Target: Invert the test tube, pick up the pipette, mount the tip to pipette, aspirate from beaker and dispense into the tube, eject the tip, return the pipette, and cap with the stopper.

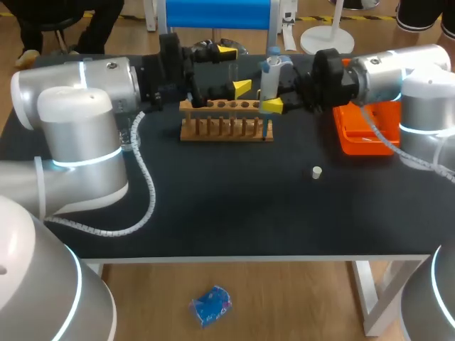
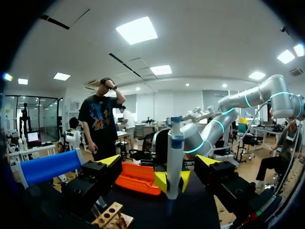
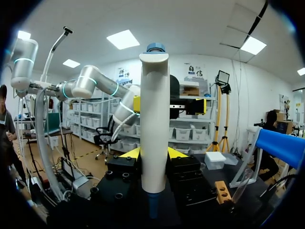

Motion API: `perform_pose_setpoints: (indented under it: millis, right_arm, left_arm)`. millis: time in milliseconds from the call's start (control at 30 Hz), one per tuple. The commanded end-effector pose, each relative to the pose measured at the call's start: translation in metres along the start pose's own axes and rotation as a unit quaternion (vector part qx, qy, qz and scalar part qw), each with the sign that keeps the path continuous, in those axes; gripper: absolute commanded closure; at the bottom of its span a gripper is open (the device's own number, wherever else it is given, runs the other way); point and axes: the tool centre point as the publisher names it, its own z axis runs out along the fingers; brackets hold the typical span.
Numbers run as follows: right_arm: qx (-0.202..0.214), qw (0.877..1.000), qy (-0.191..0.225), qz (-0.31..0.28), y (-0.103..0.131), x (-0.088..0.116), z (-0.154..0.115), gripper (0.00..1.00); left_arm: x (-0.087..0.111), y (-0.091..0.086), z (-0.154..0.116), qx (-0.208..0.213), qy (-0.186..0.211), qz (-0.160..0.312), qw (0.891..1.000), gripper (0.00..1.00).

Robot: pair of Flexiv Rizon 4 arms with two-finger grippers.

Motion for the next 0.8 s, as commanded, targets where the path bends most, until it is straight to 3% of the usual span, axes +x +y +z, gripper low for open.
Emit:
perform_pose_setpoints:
  millis: [33, 800]
  right_arm:
    - [-0.003, 1.0, 0.005, -0.002, -0.003, -0.01, 0.009, 1.0]
    - [-0.014, 0.999, 0.034, -0.006, 0.0, -0.033, 0.039, 1.0]
  left_arm:
    - [-0.002, 0.006, 0.001, 0.003, 0.003, -0.003, 1.0, 0.0]
    - [0.0, 0.016, 0.009, -0.002, 0.007, -0.018, 1.0, 0.0]
